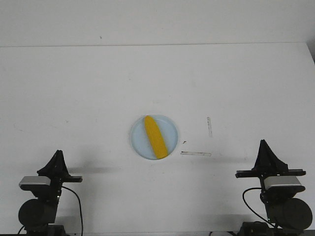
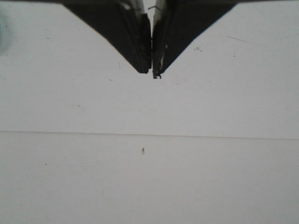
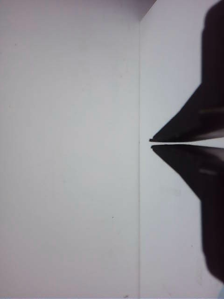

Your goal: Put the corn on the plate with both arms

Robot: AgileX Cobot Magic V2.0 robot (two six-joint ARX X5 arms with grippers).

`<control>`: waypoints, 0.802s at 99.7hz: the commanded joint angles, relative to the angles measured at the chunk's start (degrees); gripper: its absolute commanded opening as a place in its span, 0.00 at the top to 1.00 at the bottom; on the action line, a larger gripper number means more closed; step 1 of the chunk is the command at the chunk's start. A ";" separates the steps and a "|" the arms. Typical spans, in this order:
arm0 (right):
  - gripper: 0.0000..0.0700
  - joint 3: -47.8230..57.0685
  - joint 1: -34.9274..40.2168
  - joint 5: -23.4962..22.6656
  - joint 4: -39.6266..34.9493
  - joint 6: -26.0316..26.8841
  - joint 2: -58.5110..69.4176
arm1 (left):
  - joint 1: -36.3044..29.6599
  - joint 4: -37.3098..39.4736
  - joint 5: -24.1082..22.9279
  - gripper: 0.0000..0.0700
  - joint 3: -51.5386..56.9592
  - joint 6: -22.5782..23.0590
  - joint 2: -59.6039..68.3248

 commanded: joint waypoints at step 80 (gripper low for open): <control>0.99 -0.02 0.04 -0.07 0.90 -0.26 -0.09 | 0.07 5.14 0.50 1.00 -4.66 -0.11 -1.01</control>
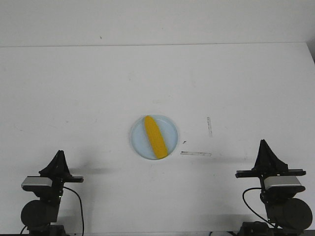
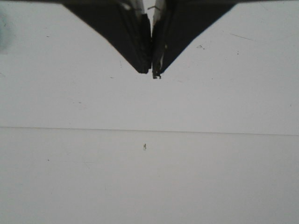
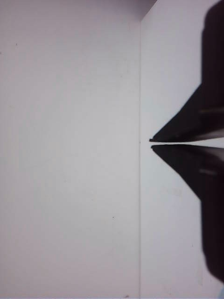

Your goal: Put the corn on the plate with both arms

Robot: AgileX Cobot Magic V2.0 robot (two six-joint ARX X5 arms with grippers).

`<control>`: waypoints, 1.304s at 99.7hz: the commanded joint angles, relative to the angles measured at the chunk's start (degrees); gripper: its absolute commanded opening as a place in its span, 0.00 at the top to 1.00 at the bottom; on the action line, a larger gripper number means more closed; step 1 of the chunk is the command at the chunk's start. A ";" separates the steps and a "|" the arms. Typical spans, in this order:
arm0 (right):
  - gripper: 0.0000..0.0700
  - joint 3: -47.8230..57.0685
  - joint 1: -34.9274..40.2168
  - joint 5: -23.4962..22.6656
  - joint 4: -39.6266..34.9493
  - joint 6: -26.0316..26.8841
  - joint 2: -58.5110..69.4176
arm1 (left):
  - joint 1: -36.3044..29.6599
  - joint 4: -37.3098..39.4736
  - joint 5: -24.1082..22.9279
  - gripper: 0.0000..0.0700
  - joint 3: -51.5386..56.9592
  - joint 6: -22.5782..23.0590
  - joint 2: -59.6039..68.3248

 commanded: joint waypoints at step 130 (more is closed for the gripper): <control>0.99 -14.14 1.51 1.97 7.21 -0.24 -6.97 | 0.07 0.87 0.13 1.00 -1.22 -0.11 -0.07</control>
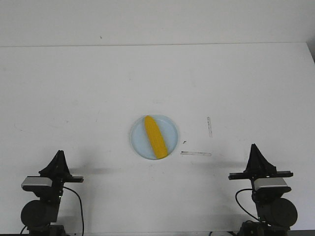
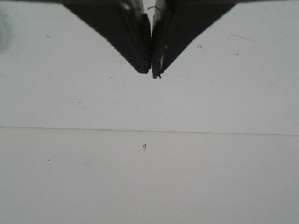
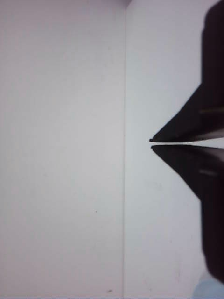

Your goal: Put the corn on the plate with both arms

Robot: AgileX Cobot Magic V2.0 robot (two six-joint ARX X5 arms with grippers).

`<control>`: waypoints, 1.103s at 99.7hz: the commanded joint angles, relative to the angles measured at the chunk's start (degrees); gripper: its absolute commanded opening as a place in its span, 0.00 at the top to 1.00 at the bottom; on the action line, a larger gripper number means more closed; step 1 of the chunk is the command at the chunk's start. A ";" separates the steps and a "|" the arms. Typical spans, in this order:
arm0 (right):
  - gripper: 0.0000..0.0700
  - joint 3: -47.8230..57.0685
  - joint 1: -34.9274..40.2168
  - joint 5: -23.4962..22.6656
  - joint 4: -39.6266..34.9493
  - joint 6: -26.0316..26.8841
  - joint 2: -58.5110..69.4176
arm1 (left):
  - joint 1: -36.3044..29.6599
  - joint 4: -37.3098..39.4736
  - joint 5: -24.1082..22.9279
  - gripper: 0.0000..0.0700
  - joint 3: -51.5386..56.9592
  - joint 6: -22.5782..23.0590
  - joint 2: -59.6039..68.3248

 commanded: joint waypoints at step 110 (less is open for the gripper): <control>0.99 -10.19 0.48 2.82 6.91 -0.24 -3.17 | 0.07 0.87 0.13 1.00 -1.22 -0.09 -0.07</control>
